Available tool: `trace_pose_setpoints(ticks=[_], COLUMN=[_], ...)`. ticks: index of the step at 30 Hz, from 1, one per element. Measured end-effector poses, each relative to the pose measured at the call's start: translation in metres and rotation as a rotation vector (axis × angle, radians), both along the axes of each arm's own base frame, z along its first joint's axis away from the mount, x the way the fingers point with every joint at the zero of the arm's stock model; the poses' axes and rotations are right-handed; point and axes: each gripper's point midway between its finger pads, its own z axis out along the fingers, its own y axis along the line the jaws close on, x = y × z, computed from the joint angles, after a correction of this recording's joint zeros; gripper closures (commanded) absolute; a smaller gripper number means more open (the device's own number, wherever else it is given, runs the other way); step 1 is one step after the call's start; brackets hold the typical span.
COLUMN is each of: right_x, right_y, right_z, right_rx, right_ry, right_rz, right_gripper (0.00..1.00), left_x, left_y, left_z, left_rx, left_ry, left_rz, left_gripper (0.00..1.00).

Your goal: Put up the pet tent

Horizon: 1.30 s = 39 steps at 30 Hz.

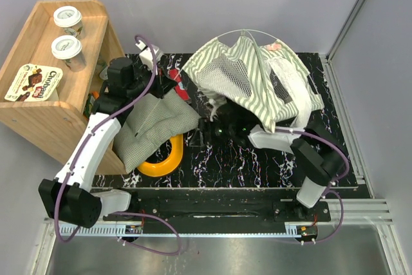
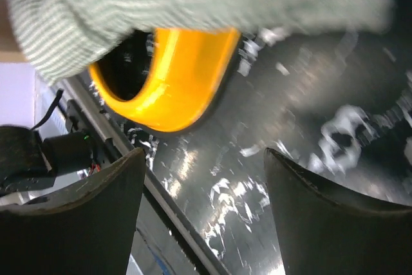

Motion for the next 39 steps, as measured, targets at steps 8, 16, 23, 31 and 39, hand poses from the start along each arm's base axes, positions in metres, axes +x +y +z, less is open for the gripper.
trace_pose_setpoints(ticks=[8, 16, 23, 31, 39], right_x=[0.012, -0.088, -0.176, -0.185, -0.186], right_y=[-0.045, 0.027, 0.042, 0.061, 0.076], right_z=[0.017, 0.037, 0.033, 0.008, 0.002], right_rx=[0.028, 0.104, 0.162, -0.029, -0.206], right_ry=[0.019, -0.184, -0.256, -0.387, -0.556], right_rz=[-0.304, 0.257, 0.644, 0.688, 0.661], right_gripper=[0.25, 0.32, 0.31, 0.32, 0.31], left_x=[-0.016, -0.013, -0.007, -0.007, -0.013], left_y=[-0.003, -0.006, -0.007, -0.012, -0.019], left_z=[0.003, 0.006, 0.006, 0.017, 0.029], left_rx=[-0.011, 0.011, 0.042, 0.009, -0.039], left_ry=[-0.049, -0.089, -0.116, -0.110, -0.097], left_rz=[-0.052, -0.081, -0.099, -0.113, -0.137], left_gripper=[1.00, 1.00, 1.00, 1.00, 1.00])
